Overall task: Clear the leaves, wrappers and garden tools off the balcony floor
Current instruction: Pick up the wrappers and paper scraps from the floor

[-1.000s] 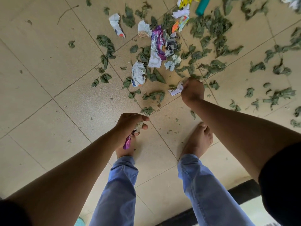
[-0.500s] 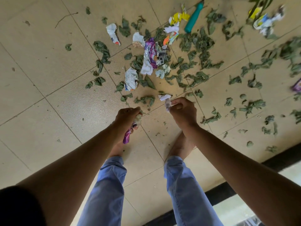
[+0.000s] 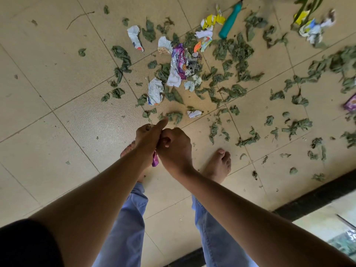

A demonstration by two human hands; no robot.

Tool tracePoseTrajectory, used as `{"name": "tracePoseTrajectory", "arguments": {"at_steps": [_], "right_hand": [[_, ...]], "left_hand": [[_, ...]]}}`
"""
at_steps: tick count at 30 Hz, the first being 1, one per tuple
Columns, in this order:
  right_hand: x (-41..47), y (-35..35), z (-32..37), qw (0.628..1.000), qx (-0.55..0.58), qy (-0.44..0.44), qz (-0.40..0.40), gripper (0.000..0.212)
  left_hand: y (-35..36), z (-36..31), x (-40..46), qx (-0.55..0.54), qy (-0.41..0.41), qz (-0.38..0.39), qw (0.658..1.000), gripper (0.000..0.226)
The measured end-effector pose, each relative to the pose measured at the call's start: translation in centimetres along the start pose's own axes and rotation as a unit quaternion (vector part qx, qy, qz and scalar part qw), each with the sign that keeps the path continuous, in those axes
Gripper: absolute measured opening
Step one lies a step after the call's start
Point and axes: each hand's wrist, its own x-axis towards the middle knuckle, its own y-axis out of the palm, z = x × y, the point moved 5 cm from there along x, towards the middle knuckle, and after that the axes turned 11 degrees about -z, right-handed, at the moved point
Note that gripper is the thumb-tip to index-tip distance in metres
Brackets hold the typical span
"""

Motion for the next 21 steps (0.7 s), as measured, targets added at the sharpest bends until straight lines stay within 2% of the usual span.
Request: {"name": "tracePoseTrajectory", "arguments": {"at_steps": [3,6,10,15,19,21], "right_hand": [[0.8,0.1,-0.2,0.999,0.021,-0.005,0.036,0.018],[3.2,-0.8,-2.5,0.998,0.04,0.037,-0.006,0.025],[8.0,-2.0,-6.9,0.994,-0.078,0.035,-0.068,0.02],[12.9,-0.7,-10.5,0.975,-0.219,-0.005,-0.04,0.023],[14.5,0.7,-11.4,0.961,-0.275,-0.019,-0.036,0.039],[14.7,1.1,-11.7,0.957,-0.286,-0.022,-0.043,0.04]], "left_hand": [[-0.3,-0.1,0.5,0.03,0.026,-0.013,0.999,0.052],[-0.5,-0.7,1.2,0.067,0.057,-0.032,0.996,0.039],[-0.8,-0.5,2.6,0.126,0.095,-0.039,0.987,0.042],[-0.5,1.3,4.1,0.123,0.071,0.0,0.99,0.047],[-0.3,2.4,4.9,0.115,0.043,0.029,0.992,0.035],[-0.1,2.7,5.2,0.109,0.03,0.039,0.993,0.043]]}}
